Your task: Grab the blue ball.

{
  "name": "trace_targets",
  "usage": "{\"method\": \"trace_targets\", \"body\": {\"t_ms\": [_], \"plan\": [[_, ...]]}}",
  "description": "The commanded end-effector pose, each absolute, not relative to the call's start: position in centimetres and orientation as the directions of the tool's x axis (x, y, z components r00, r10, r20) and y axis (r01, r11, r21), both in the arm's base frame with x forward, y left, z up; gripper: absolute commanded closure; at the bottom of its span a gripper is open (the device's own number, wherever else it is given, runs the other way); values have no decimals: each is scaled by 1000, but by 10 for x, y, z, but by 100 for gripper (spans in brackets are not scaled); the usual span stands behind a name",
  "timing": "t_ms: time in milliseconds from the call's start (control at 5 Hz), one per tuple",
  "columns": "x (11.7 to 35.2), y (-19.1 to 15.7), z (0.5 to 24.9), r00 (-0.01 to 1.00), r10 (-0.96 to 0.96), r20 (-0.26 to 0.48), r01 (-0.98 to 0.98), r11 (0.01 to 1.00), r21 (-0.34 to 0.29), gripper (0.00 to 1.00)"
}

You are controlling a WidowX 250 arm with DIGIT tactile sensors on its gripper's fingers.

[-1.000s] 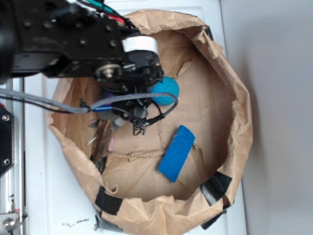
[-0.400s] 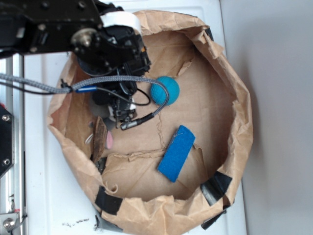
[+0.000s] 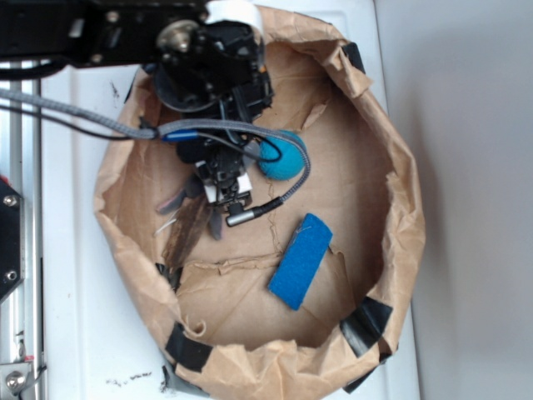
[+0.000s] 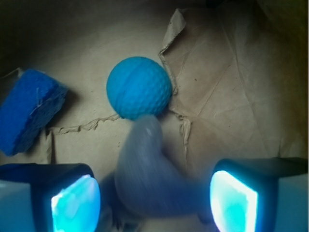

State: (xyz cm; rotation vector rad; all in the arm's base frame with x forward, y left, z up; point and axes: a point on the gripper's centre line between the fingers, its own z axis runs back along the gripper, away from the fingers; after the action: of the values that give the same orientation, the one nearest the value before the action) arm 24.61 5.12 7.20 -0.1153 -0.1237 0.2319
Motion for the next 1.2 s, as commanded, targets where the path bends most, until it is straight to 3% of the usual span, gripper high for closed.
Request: {"method": "trace_targets", "body": {"t_ms": [0,800,1000], "plan": [[257,69,86,945,282,166,-267,958,-108,0],[258,73,86,941,294,166,-277,954,-118,0],[306,74,101,935,294,198,-275,954,-115,0]]}}
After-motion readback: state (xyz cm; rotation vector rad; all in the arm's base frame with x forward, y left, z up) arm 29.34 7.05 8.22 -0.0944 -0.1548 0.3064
